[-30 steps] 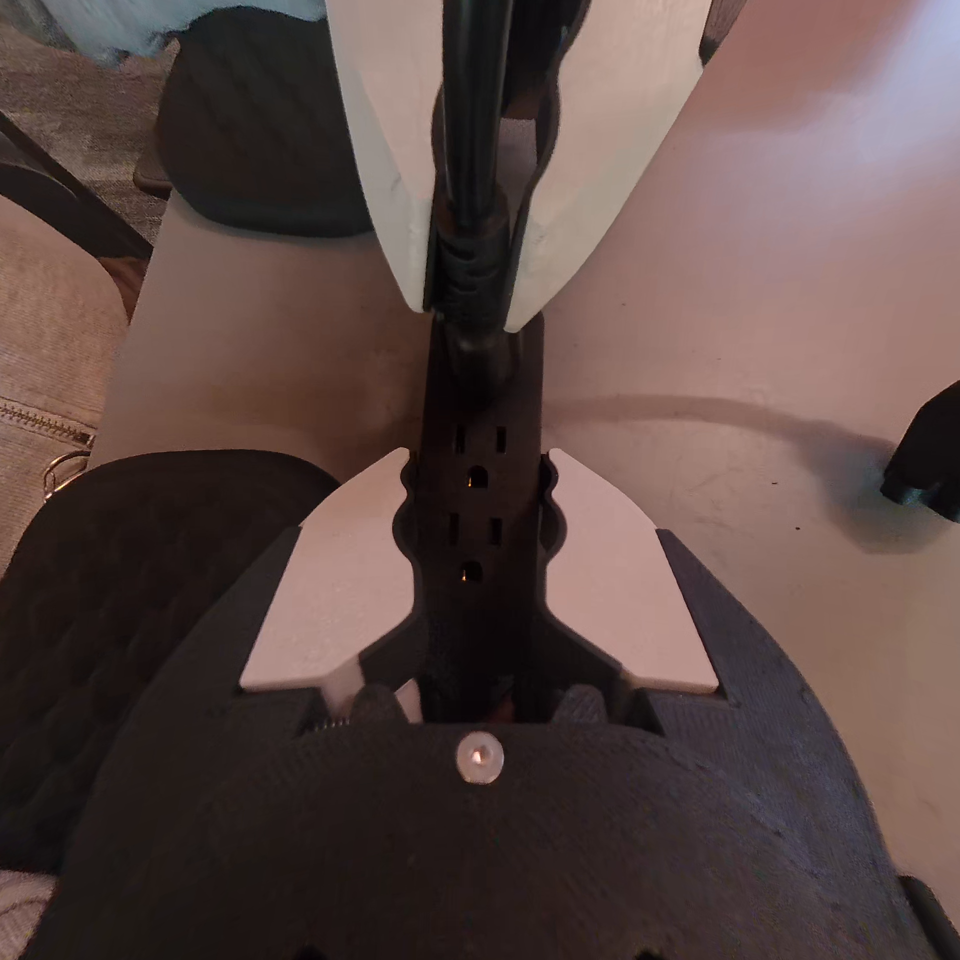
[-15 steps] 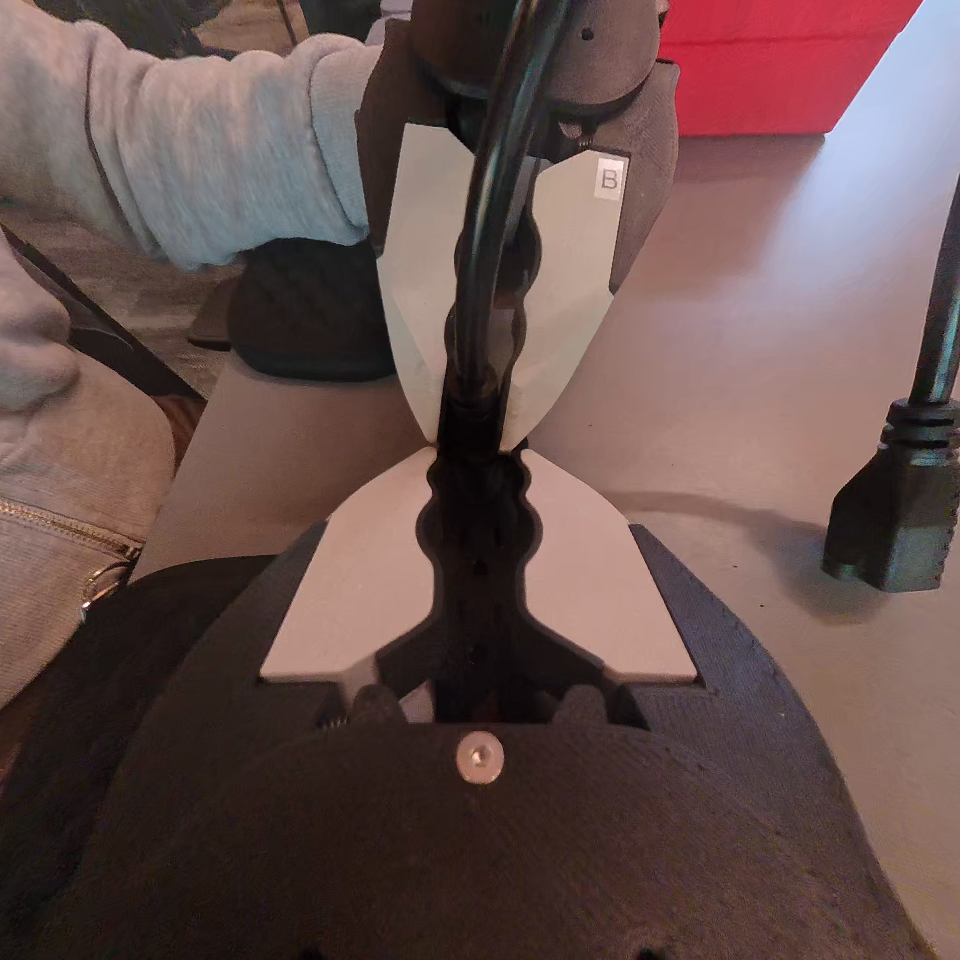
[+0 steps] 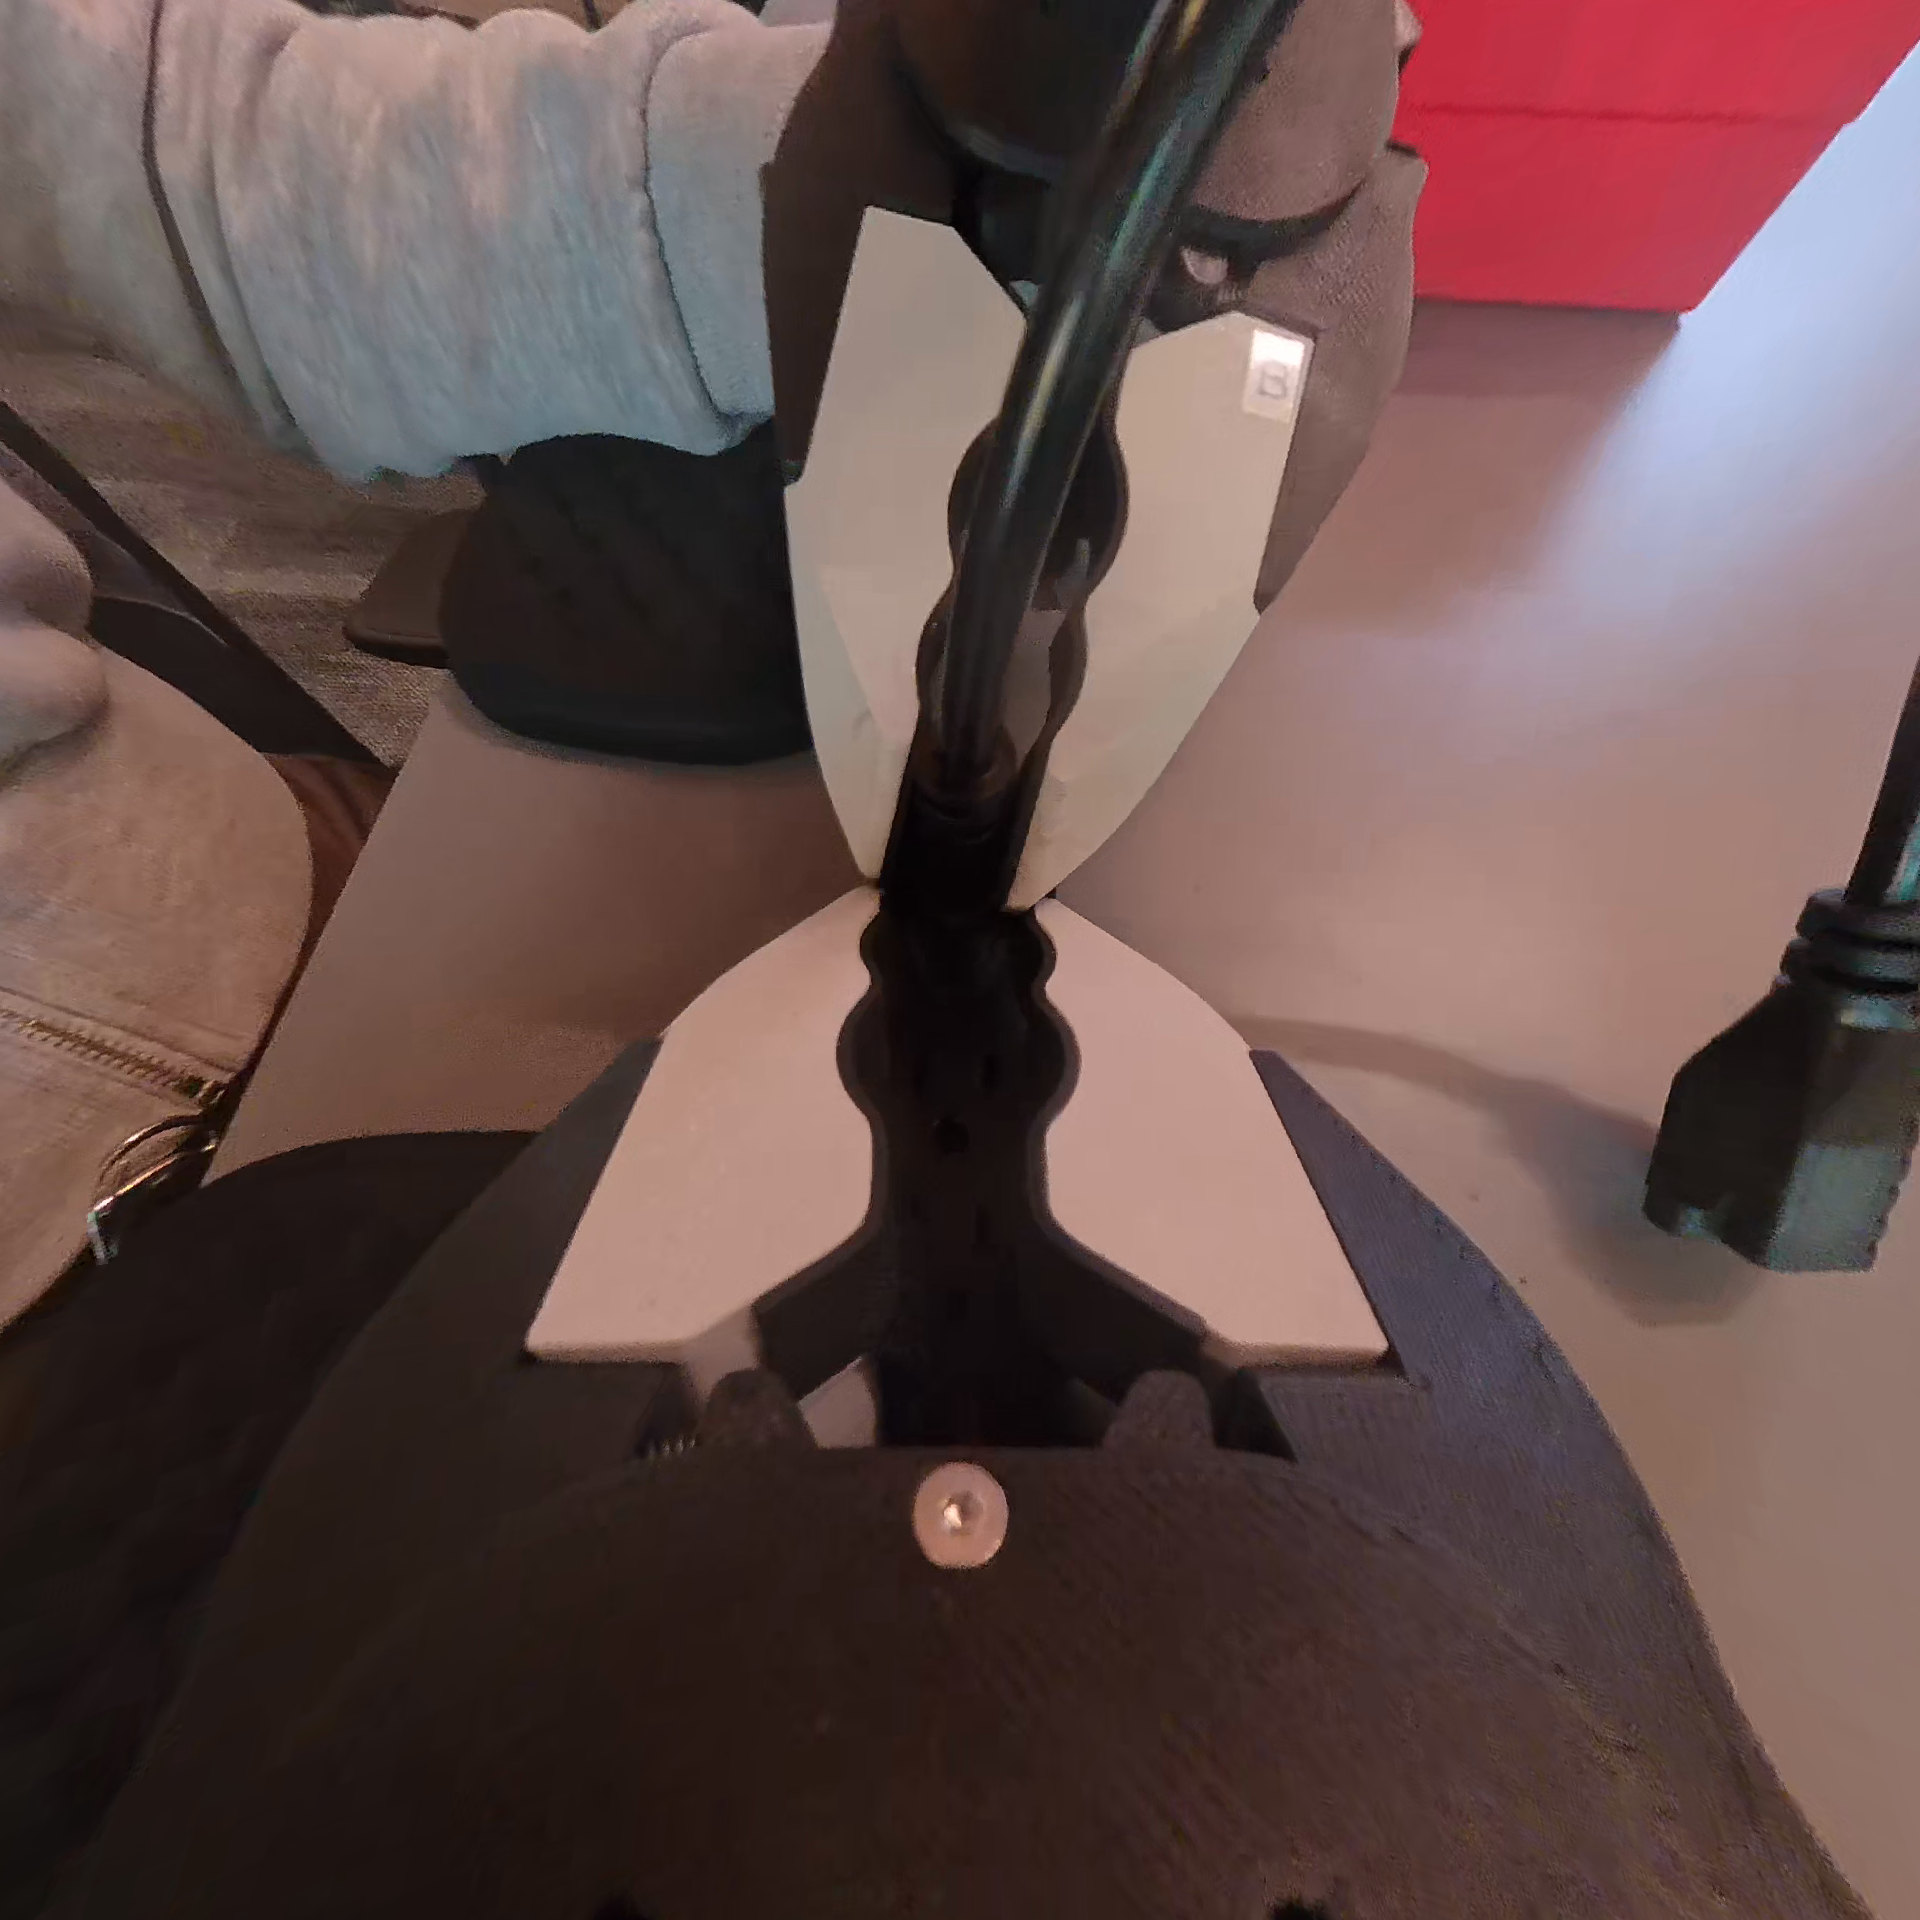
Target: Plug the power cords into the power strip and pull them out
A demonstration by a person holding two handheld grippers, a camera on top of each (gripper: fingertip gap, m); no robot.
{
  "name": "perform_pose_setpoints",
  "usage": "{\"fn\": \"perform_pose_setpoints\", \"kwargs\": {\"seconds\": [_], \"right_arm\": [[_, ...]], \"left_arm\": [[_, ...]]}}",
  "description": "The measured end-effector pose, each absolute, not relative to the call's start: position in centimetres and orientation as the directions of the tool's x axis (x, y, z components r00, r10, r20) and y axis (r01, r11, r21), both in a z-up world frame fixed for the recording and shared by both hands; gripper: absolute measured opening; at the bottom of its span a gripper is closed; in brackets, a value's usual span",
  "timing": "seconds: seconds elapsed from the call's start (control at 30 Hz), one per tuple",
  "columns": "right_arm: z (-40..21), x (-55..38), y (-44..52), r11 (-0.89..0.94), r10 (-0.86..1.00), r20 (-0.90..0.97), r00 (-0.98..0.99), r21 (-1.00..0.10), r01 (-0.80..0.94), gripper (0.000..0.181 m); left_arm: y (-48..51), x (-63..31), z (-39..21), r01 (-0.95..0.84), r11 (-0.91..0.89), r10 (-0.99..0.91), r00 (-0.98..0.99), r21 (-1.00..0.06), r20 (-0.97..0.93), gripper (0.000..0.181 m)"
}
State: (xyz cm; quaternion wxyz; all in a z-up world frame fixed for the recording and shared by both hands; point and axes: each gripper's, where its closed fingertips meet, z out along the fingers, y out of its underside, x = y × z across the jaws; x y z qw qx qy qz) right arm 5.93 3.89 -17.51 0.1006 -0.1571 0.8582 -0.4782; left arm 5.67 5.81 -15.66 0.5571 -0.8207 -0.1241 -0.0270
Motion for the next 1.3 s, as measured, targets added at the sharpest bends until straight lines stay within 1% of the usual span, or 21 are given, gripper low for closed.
{"fn": "perform_pose_setpoints", "kwargs": {"seconds": [0.17, 0.2, 0.23, 0.3, 0.43, 0.5, 0.57, 0.67, 0.73, 0.8, 0.83, 0.9, 0.93, 0.97, 1.1, 1.17, 1.2, 1.27, 1.3], "right_arm": [[-17.7, 6.0, 4.1, 0.493, -0.407, -0.046, -0.912, -0.852, -0.177, 0.022], [-18.3, 5.9, 4.5, 0.520, -0.415, -0.053, -0.908, -0.833, -0.188, 0.018], [-18.3, 5.9, 4.5, 0.516, -0.415, -0.063, -0.908, -0.838, -0.178, 0.017], [-18.2, 6.0, 4.4, 0.507, -0.418, -0.024, -0.908, -0.836, -0.211, 0.016], [-18.1, 6.0, 4.5, 0.506, -0.412, -0.060, -0.909, -0.845, -0.173, 0.017], [-18.1, 5.8, 4.9, 0.525, -0.400, -0.114, -0.909, -0.842, -0.126, 0.033], [-18.1, 5.9, 5.5, 0.531, -0.402, -0.144, -0.904, -0.841, -0.102, 0.034], [-18.7, 6.2, 5.4, 0.547, -0.411, -0.096, -0.907, -0.821, -0.161, 0.025], [-18.8, 6.2, 5.3, 0.551, -0.408, -0.069, -0.910, -0.814, -0.186, 0.024], [-18.8, 5.8, 5.5, 0.566, -0.385, -0.053, -0.921, -0.802, -0.191, 0.041], [-19.4, 5.4, 5.8, 0.601, -0.366, -0.044, -0.930, -0.774, -0.200, 0.048], [-20.5, 5.0, 6.5, 0.659, -0.346, -0.055, -0.936, -0.725, -0.201, 0.057], [-20.7, 5.4, 6.5, 0.665, -0.361, -0.085, -0.929, -0.721, -0.193, 0.048], [-20.8, 5.6, 6.5, 0.672, -0.367, -0.094, -0.926, -0.715, -0.193, 0.046], [-20.8, 5.6, 6.5, 0.670, -0.366, -0.096, -0.926, -0.717, -0.191, 0.045], [-20.8, 5.6, 6.5, 0.665, -0.368, -0.105, -0.924, -0.724, -0.183, 0.046], [-20.8, 5.7, 6.5, 0.662, -0.368, -0.108, -0.924, -0.728, -0.179, 0.046], [-20.8, 5.6, 6.4, 0.664, -0.367, -0.112, -0.924, -0.726, -0.176, 0.046], [-20.8, 5.6, 6.4, 0.664, -0.368, -0.113, -0.923, -0.727, -0.176, 0.046]], "left_arm": [[5.7, 5.9, -15.7, 0.228, -0.356, 0.167, 0.970, -0.906, 0.179, 0.018], [5.8, 5.9, -15.7, 0.225, -0.359, 0.169, 0.970, -0.906, 0.174, 0.018], [5.9, 5.9, -15.7, 0.224, -0.361, 0.171, 0.970, -0.905, 0.171, 0.018], [5.8, 5.9, -15.7, 0.218, -0.344, 0.155, 0.973, -0.913, 0.173, 0.018], [5.8, 6.0, -15.7, 0.221, -0.335, 0.130, 0.974, -0.916, 0.187, 0.019], [5.8, 6.0, -15.7, 0.222, -0.337, 0.138, 0.973, -0.915, 0.185, 0.019], [5.8, 6.0, -15.7, 0.225, -0.340, 0.144, 0.972, -0.913, 0.185, 0.019], [5.8, 6.0, -15.7, 0.224, -0.351, 0.134, 0.973, -0.909, 0.188, 0.019], [5.8, 6.0, -15.7, 0.229, -0.346, 0.133, 0.972, -0.910, 0.194, 0.019], [5.8, 6.1, -15.7, 0.235, -0.334, 0.133, 0.971, -0.913, 0.201, 0.019], [5.8, 6.1, -15.7, 0.239, -0.329, 0.132, 0.970, -0.914, 0.206, 0.019], [5.8, 6.1, -15.7, 0.237, -0.325, 0.130, 0.970, -0.916, 0.205, 0.019], [5.8, 6.1, -15.6, 0.237, -0.326, 0.131, 0.970, -0.915, 0.205, 0.019], [5.8, 6.1, -15.7, 0.236, -0.328, 0.132, 0.970, -0.914, 0.204, 0.019], [5.8, 6.0, -15.6, 0.236, -0.325, 0.140, 0.970, -0.916, 0.200, 0.019], [5.9, 6.0, -15.5, 0.159, -0.325, 0.145, 0.982, -0.932, 0.117, 0.019], [5.8, 6.1, -15.5, 0.112, -0.324, 0.143, 0.987, -0.939, 0.069, 0.021], [5.8, 6.9, -15.4, 0.111, -0.349, 0.107, 0.991, -0.931, 0.078, 0.042], [5.7, 6.5, -15.6, 0.121, -0.358, 0.138, 0.988, -0.926, 0.075, 0.049]]}}
